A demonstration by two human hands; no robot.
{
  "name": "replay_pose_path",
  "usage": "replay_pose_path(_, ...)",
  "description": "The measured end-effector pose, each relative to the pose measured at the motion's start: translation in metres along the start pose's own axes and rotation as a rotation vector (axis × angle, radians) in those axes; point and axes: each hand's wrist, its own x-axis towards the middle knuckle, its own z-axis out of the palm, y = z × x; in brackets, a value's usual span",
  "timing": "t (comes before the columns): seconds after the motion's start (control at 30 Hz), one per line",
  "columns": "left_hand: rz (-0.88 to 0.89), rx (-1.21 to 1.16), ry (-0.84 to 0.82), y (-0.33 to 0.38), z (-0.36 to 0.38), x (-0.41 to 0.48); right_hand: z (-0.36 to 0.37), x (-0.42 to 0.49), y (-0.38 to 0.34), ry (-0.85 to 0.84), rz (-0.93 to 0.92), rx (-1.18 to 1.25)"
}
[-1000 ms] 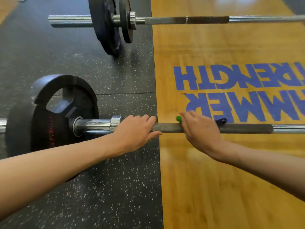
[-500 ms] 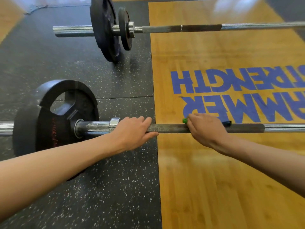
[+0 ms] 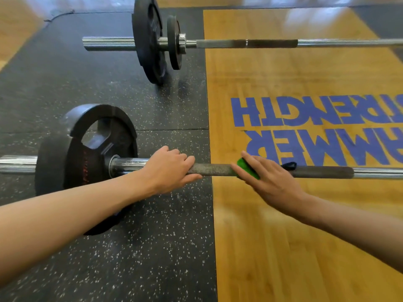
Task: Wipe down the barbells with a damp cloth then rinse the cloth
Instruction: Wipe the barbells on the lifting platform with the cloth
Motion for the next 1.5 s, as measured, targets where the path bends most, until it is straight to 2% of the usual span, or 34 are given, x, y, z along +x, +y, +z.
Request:
replay_pose_path(0.1, 0.001, 0.004, 0.022, 0.000, 0.002, 0.001, -0.003, -0.017, 0.017, 0.006, 0.105, 0.012)
replay_pose_path(0.17, -0.009, 0.006, 0.019, -0.001, 0.002, 0.002, -0.005, -0.001, 0.004, 0.041, 0.259, 0.069)
replay_pose_path(0.23, -0.005, 0.005, 0.026, -0.001, 0.003, 0.004, -0.006, 0.029, -0.019, 0.075, 0.329, 0.111)
replay_pose_path(0.43, 0.011, 0.040, -0.013, -0.003, 0.002, 0.006, 0.012, 0.103, -0.092, 0.079, 0.168, 0.145)
replay_pose_path(0.57, 0.050, 0.049, 0.053, -0.005, 0.004, 0.003, 0.010, 0.072, -0.061, 0.043, -0.090, 0.064)
replay_pose_path(0.63, 0.049, 0.057, 0.076, -0.003, 0.005, 0.002, 0.008, 0.046, -0.035, 0.041, -0.083, 0.018)
replay_pose_path(0.77, 0.026, 0.054, 0.139, -0.003, 0.010, 0.002, -0.006, 0.011, -0.006, -0.009, 0.110, 0.055)
replay_pose_path(0.87, -0.001, 0.062, 0.222, -0.003, 0.014, -0.001, -0.020, 0.036, -0.018, -0.045, 0.393, 0.137)
replay_pose_path(0.93, -0.019, 0.058, 0.256, -0.005, 0.015, -0.005, -0.022, 0.075, -0.029, -0.206, 0.610, 0.246)
replay_pose_path(1.0, -0.043, 0.045, 0.267, -0.010, 0.016, -0.010, -0.024, 0.116, -0.042, -0.380, 0.671, 0.386)
replay_pose_path(1.07, -0.048, 0.041, 0.255, -0.012, 0.016, -0.012, -0.023, 0.143, -0.065, -0.399, 0.624, 0.423)
replay_pose_path(1.17, -0.035, 0.036, 0.242, -0.011, 0.015, -0.011, -0.017, 0.134, -0.092, -0.206, 0.414, 0.317)
replay_pose_path(1.27, -0.041, 0.040, 0.258, -0.008, 0.016, -0.011, -0.009, 0.087, -0.070, -0.043, 0.079, 0.246)
replay_pose_path(1.3, -0.049, 0.044, 0.263, -0.007, 0.016, -0.012, -0.009, 0.072, -0.054, -0.035, 0.039, 0.265)
replay_pose_path(1.33, -0.056, 0.045, 0.264, -0.006, 0.017, -0.013, -0.011, 0.059, -0.041, -0.050, 0.054, 0.298)
replay_pose_path(1.4, -0.066, 0.044, 0.265, -0.003, 0.017, -0.014, -0.017, 0.043, -0.016, -0.123, 0.196, 0.340)
replay_pose_path(1.5, -0.076, 0.048, 0.277, -0.002, 0.016, -0.013, -0.028, 0.064, 0.010, -0.430, 0.524, 0.482)
